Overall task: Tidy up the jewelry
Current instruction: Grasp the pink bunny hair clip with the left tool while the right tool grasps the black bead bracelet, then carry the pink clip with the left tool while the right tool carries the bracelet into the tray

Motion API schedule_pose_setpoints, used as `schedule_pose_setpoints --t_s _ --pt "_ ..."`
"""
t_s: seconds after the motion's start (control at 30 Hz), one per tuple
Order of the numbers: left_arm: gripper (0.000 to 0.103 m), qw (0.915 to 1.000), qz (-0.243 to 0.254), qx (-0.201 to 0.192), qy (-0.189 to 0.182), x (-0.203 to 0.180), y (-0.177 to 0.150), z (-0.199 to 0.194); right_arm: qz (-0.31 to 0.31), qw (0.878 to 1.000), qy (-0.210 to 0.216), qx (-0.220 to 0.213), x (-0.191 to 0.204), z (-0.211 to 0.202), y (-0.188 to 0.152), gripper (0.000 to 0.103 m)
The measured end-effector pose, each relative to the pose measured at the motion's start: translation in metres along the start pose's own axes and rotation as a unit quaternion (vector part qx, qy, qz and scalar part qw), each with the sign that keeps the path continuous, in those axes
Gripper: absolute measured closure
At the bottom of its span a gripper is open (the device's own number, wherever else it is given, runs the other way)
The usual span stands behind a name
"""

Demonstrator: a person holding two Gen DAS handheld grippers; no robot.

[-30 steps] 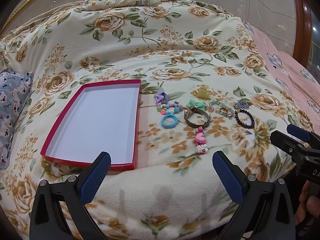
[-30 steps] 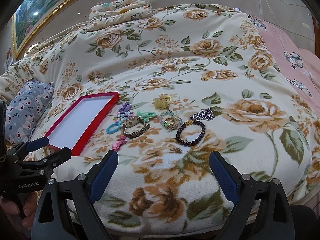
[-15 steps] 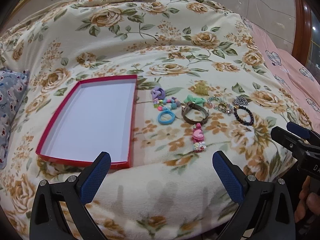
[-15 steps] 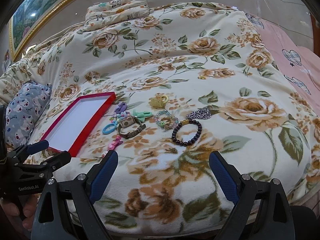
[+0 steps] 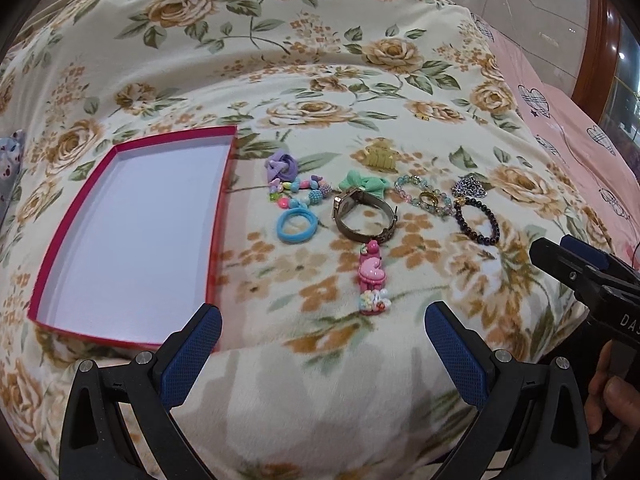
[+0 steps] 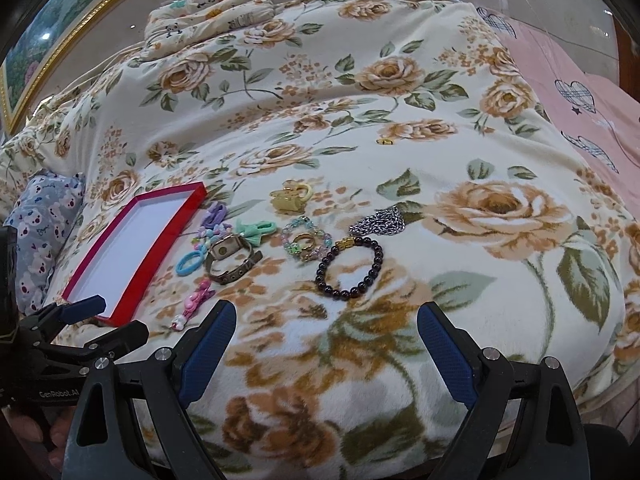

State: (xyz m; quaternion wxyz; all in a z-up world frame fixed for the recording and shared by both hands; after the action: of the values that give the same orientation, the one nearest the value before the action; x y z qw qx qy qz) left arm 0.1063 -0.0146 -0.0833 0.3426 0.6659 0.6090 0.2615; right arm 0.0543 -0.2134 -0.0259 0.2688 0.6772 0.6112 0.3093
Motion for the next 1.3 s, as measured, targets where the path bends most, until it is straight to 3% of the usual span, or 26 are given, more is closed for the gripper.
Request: schedule_pose_setpoints --t_s 0.07,0.23,0.3,0.4,0.5,0.67,0.73,0.83,0.97,1.07,1.3 --pt "0.001 1.0000 0.001 0.002 -0.003 -0.002 0.002 0.007 0.002 1.000 -0.003 0.003 -0.003 0.004 0.002 0.011" --pt "0.001 0.9999 0.006 0.008 -0.013 -0.010 0.005 0.024 0.005 1.000 -0.010 0.022 -0.008 0.019 0.002 0.028" --pt "0.001 0.9998 0.004 0.012 -0.018 -0.012 0.007 0.029 0.009 0.999 -0.014 0.034 -0.011 0.028 -0.001 0.041" --pt "0.004 0.9994 0.001 0.018 -0.030 -0.013 0.008 0.039 0.017 0.998 -0.019 0.052 -0.016 0.040 -0.005 0.048" --pt "0.009 0.9987 -0.002 0.030 -0.041 -0.015 0.007 0.050 0.031 0.997 -0.023 0.068 -0.022 0.054 -0.010 0.049" --pt "0.034 0.9970 -0.001 0.058 -0.051 -0.017 0.001 0.070 0.036 0.996 -0.031 0.076 -0.028 0.065 -0.011 0.052" --pt "0.039 0.9959 -0.006 0.070 -0.057 -0.017 -0.001 0.077 0.032 0.996 -0.036 0.077 -0.029 0.069 -0.008 0.053" --pt "0.053 0.9946 -0.013 0.077 -0.067 -0.017 -0.002 0.083 0.018 0.995 -0.049 0.085 -0.031 0.078 -0.007 0.062" --pt "0.082 0.9940 -0.007 0.076 -0.078 -0.019 0.001 0.085 0.001 0.994 -0.065 0.087 -0.034 0.084 -0.009 0.079" --pt "0.084 0.9940 -0.009 0.074 -0.080 -0.020 0.001 0.085 -0.004 0.994 -0.069 0.083 -0.035 0.082 -0.008 0.096" --pt "0.085 0.9944 -0.020 0.061 -0.084 -0.014 0.006 0.071 0.003 0.998 -0.040 0.056 -0.022 0.066 0.008 0.096"
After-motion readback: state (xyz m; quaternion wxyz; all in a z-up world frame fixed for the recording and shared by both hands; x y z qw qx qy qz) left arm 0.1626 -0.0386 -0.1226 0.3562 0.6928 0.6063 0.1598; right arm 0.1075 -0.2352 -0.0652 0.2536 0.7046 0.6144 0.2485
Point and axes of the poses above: each gripper's, at about its wrist camera, not at the fingertips, and z roughly the way its jaws point, x to its left, y to its top, the point moved 9 cm from there along z, roughly the way its jaws point, and after that the axes turned 11 degrees about -x, right-handed, at the moved point
